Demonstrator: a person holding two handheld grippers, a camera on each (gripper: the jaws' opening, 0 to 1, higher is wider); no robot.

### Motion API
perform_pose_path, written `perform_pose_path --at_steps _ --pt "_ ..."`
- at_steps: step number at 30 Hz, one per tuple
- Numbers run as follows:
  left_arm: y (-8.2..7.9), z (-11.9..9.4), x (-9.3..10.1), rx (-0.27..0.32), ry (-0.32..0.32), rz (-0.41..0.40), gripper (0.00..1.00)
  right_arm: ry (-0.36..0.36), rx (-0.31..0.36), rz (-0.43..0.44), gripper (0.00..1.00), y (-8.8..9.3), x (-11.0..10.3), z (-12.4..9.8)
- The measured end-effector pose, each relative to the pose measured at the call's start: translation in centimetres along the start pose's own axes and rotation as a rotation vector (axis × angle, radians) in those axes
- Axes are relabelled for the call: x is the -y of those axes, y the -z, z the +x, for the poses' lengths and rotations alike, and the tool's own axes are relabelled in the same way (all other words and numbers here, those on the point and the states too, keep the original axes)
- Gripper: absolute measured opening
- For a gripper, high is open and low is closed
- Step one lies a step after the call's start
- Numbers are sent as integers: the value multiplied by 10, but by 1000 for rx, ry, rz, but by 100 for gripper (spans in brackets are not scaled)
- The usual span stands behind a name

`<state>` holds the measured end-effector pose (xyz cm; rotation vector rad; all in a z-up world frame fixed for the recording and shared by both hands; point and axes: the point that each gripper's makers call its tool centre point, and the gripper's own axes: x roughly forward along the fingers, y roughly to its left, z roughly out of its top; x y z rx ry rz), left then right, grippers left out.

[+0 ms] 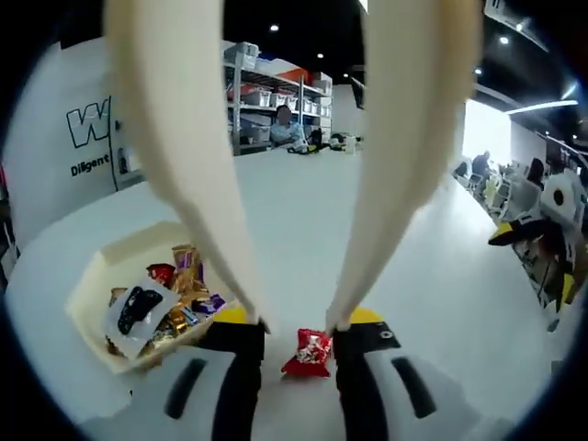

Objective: Place the target food into the container with the food tongs after gripping and lifting it, then release it inside without dropping or visibly crushing the food.

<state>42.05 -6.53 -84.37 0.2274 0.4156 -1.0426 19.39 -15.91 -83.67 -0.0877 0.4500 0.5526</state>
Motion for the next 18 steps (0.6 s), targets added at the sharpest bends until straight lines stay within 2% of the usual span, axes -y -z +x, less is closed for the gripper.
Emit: perform_pose_path --at_steps 2,6,11,18 --pt "1 -1 4 18 16 3 30 -2 4 3 99 0 -1 -2" --pt "6 0 5 24 34 -46 31 8 3 4 99 2 1 -4" --pt "13 1 2 4 28 -7 31 7 6 5 99 2 0 -4" --pt "16 3 -3 3 28 -22 32 6 1 4 99 4 -2 -5"
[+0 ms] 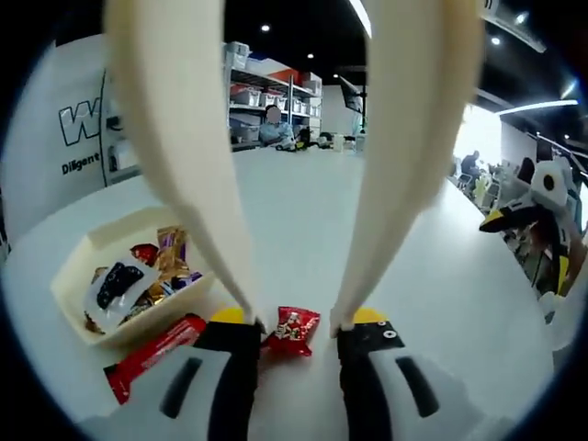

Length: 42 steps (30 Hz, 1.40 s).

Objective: Place the target food into the container with the food tongs after gripping and lifting it, then release it inside without dropping or visibly crushing the food.

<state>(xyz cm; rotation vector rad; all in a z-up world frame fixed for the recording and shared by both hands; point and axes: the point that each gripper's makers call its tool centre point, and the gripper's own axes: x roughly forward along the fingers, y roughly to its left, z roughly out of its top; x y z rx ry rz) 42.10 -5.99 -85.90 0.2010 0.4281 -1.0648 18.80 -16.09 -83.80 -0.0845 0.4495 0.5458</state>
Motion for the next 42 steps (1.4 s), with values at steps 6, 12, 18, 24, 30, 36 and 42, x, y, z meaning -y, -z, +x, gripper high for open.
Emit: perform_pose_path --at_steps 6,12,18,24,30,36,42 --pt "1 1 4 -4 10 -3 32 3 0 3 99 0 2 -1" --pt "5 3 5 -9 13 -2 31 4 3 5 99 0 2 0" --pt "6 3 6 -5 8 -13 29 5 -2 3 99 1 2 0" --pt "7 6 1 -11 -33 49 22 6 -6 -2 99 0 2 0" --pt "6 4 2 13 -40 -6 17 7 -7 -7 99 -1 1 -1" --pt "4 3 0 44 -32 -157 17 6 -8 -12 99 -2 0 -2" --pt "-1 0 9 58 -39 -63 18 12 -26 -26 99 1 2 -7"
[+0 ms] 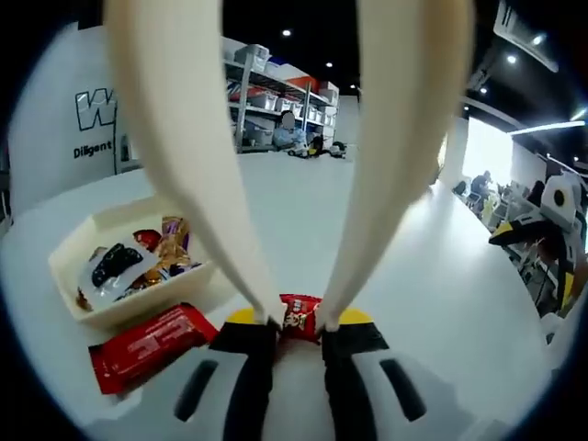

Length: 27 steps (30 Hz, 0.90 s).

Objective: Place the target food into the container with the food tongs after gripping and lifting it, then release it inside without dropping or visibly crushing the food.

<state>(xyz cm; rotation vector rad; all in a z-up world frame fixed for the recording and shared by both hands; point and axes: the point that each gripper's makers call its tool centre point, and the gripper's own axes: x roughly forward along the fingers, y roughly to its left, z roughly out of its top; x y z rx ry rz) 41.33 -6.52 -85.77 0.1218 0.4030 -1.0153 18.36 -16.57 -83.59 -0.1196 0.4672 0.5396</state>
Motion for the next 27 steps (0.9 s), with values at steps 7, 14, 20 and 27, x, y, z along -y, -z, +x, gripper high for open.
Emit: perform_pose_path --at_steps 7,14,20,27 --pt "-26 -8 0 49 3 7 18 5 8 -6 99 -5 1 -1" --pt "-39 -11 -10 71 -18 -2 19 0 -2 -9 99 -4 0 3" --pt "-55 -8 -33 94 -48 -15 19 12 -6 -10 99 -4 4 3" --pt "-57 -1 -53 105 -70 -60 19 30 -3 -7 99 -6 9 2"
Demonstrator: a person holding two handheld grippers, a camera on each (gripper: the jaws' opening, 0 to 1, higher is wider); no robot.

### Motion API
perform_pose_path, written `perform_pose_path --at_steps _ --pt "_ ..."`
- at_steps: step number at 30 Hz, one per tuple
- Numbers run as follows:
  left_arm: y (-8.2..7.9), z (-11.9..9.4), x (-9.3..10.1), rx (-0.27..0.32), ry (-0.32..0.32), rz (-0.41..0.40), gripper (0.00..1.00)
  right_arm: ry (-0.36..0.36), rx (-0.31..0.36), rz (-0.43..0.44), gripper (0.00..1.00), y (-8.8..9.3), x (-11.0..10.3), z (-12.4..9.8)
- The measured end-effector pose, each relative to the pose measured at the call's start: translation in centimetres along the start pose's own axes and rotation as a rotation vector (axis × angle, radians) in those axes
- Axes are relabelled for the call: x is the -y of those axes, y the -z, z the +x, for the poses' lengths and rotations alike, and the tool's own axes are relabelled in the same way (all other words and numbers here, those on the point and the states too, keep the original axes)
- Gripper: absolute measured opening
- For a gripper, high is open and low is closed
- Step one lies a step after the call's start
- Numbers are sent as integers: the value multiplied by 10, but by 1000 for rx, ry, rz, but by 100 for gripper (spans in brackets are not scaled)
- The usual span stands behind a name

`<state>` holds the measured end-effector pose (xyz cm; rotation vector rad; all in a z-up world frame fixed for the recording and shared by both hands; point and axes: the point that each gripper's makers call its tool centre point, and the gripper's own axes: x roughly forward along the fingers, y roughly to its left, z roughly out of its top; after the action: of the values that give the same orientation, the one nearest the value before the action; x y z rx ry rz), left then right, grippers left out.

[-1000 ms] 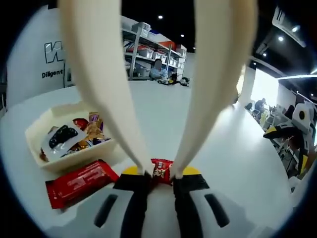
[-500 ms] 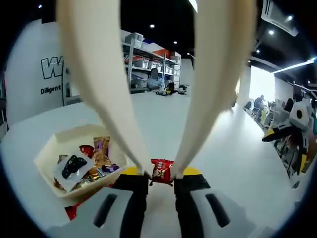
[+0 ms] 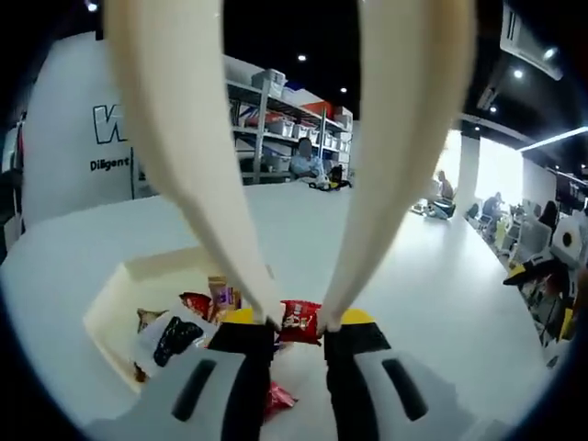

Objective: Place the target food into the container with the food tongs after gripping and lifting it, then release it inside without dropping or visibly crushing the food.

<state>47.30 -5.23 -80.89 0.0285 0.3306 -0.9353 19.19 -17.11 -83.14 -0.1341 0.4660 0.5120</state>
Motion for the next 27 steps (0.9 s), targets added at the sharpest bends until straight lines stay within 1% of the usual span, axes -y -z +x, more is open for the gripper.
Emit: perform_pose_path --at_steps 2,3,4,6,9,10,14,16,18,20,22,23,24,25,27 --pt "2 4 -4 -1 -8 10 19 0 -8 0 99 1 0 1" --pt "5 6 -6 -14 -17 4 19 0 -9 -3 99 2 0 1" --pt "9 8 -11 -25 -32 14 19 -1 -11 -3 99 2 -1 1" --pt "15 12 -19 -46 -47 0 19 2 -14 2 99 4 0 1" --pt "14 14 -24 -42 -54 2 20 7 -24 6 99 7 2 2" --pt "13 15 -24 -39 -56 27 20 8 -28 6 99 8 3 2" --pt "16 20 -24 -51 -55 17 21 9 -31 7 99 9 5 3" --pt "15 22 -25 -46 -63 -5 21 8 -36 4 99 9 5 5" --pt "14 22 -24 -49 -60 11 21 5 -37 1 99 9 4 6" --pt "13 22 -26 -49 -65 9 22 2 -39 3 99 10 4 6" --pt "12 21 -28 -42 -69 3 25 1 -40 1 99 10 4 7" --pt "10 19 -29 -25 -72 3 25 1 -41 1 99 10 4 7" --pt "6 17 -28 -5 -70 -2 26 0 -41 1 99 10 4 7" --pt "-2 15 -24 37 -53 -7 26 0 -39 1 99 9 4 7" --pt "0 10 -24 19 -68 18 27 -1 -39 3 98 9 4 7"
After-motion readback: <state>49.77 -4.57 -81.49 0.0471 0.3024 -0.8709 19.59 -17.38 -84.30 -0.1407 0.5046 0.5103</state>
